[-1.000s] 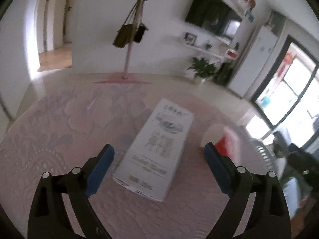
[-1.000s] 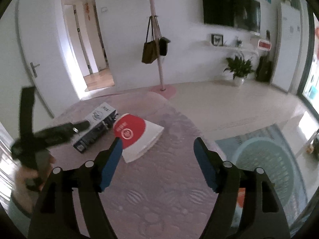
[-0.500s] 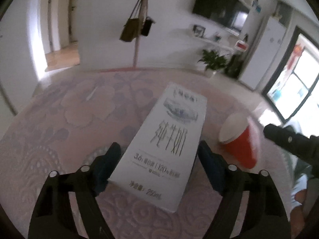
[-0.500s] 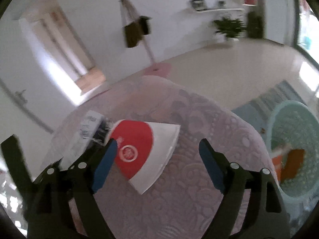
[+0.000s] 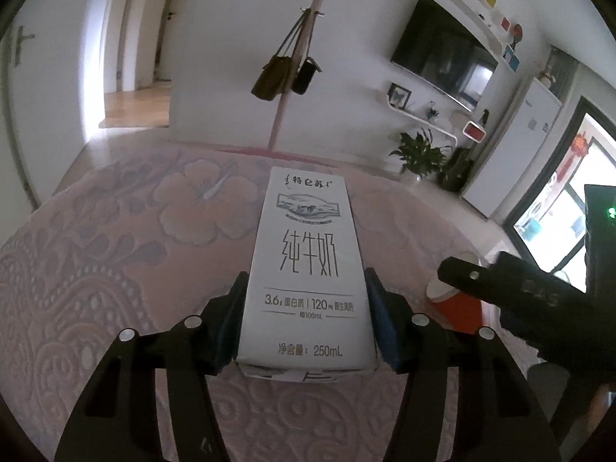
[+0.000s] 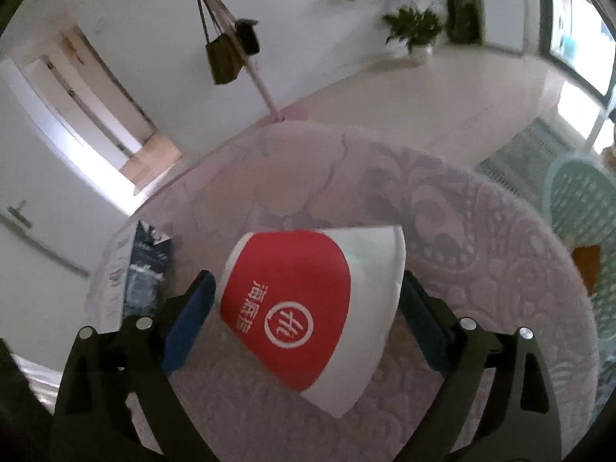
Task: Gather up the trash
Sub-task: 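Grasp the white milk carton with the left tool while the right tool grasps the red-and-white paper cup, then carry the milk carton and paper cup to the basket and release both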
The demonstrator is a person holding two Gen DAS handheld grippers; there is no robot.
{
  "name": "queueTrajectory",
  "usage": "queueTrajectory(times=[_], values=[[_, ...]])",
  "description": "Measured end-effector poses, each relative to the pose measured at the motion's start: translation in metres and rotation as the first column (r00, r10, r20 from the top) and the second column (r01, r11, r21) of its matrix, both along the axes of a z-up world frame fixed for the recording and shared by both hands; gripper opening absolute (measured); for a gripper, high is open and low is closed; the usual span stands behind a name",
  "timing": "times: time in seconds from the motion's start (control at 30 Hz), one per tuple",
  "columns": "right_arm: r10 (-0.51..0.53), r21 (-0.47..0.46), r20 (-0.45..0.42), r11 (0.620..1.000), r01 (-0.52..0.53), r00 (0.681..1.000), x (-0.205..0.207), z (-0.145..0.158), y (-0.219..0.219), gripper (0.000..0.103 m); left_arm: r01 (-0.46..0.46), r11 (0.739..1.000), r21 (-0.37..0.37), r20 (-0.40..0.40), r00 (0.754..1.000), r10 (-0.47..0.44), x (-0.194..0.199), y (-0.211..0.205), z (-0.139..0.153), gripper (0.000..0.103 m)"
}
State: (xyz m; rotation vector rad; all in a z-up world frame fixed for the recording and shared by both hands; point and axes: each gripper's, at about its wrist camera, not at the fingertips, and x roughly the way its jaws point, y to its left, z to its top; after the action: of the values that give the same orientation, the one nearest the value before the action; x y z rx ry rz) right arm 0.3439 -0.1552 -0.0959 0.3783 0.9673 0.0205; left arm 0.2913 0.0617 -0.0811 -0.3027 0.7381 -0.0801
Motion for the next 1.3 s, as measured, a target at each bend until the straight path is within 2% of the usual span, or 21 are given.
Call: queueTrajectory(times=[0.1,0.2,0.3,0.4,0.57,0.73,0.83,1.0,1.17,1.3], values=[[-0.006,-0.020,0.019,1.000,0.006,1.000,-0.003,-0.002,0.002,0.089,-0.004,1.000,-0.016,0.006,1.000,0.004,-0.001,0.003,0.000,0.056],[0.004,-0.053,0.036,0.999,-0.002,0.999,-0.006,-0.002,0.004,0.083,-0.009,0.999,-0.036,0.012,1.000,0.009,-0.004,0.004,0.000,0.055],[0.019,-0.057,0.055,0.998,-0.016,0.998,-0.015,0.000,0.002,0.078,-0.005,0.999,-0.045,0.008,1.000,0.005,-0.003,0.007,-0.002,0.055],[0.012,-0.057,0.062,0.998,-0.009,0.998,-0.023,0.001,-0.002,0.078,-0.003,0.999,-0.045,0.013,1.000,0.003,-0.003,0.007,-0.001,0.055],[0.033,-0.054,0.108,0.998,-0.027,0.994,-0.040,0.012,-0.016,0.078,0.007,1.000,-0.014,0.058,0.998,-0.007,-0.010,0.000,0.006,0.055],[0.049,-0.110,0.180,0.994,-0.030,0.983,-0.061,0.027,-0.033,0.078,0.074,0.996,-0.042,0.129,0.989,-0.068,-0.020,-0.013,0.020,0.055],[0.043,-0.095,0.200,0.995,-0.024,0.979,-0.071,0.033,-0.050,0.078,0.119,0.993,-0.009,0.171,0.978,-0.116,-0.027,-0.032,0.034,0.055],[-0.031,-0.089,0.233,0.995,0.053,0.972,-0.088,0.037,-0.097,0.078,0.205,0.976,0.069,0.205,0.955,-0.215,-0.041,-0.079,0.056,0.055],[-0.133,-0.094,0.260,0.982,0.162,0.956,-0.102,0.040,-0.155,0.078,0.299,0.948,0.109,0.239,0.918,-0.317,-0.052,-0.139,0.080,0.055],[-0.230,-0.070,0.245,0.965,0.253,0.942,-0.108,0.035,-0.213,0.078,0.371,0.920,0.125,0.239,0.889,-0.391,-0.053,-0.189,0.084,0.055]])
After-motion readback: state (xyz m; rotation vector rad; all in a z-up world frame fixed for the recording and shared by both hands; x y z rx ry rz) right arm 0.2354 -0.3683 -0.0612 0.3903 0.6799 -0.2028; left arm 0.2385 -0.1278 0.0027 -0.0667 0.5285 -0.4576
